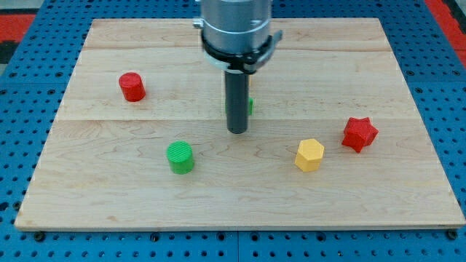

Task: Move the green star and yellow heart vertically to the blue blocks

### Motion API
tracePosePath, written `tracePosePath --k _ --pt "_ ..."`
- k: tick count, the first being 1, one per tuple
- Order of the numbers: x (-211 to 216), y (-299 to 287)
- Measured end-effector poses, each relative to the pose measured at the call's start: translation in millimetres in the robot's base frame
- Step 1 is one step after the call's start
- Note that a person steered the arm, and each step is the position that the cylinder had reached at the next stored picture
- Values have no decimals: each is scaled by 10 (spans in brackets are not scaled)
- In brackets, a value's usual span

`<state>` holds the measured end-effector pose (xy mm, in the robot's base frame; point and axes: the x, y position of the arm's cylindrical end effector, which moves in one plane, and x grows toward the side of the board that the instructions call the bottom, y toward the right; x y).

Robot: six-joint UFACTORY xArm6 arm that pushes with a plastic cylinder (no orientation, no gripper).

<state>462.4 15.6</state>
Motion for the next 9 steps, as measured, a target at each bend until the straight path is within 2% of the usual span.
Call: tracePosePath --k 1,2,3,4,5,6,7,8,9 --pt "-506 331" --pt "-985 164" --pt "-1026 44" --pt "-1144 290" --pt "-1530 242" --pt "-1478 40" --pt "-1213 -3" --pt "-1134 208" --pt "-690 562"
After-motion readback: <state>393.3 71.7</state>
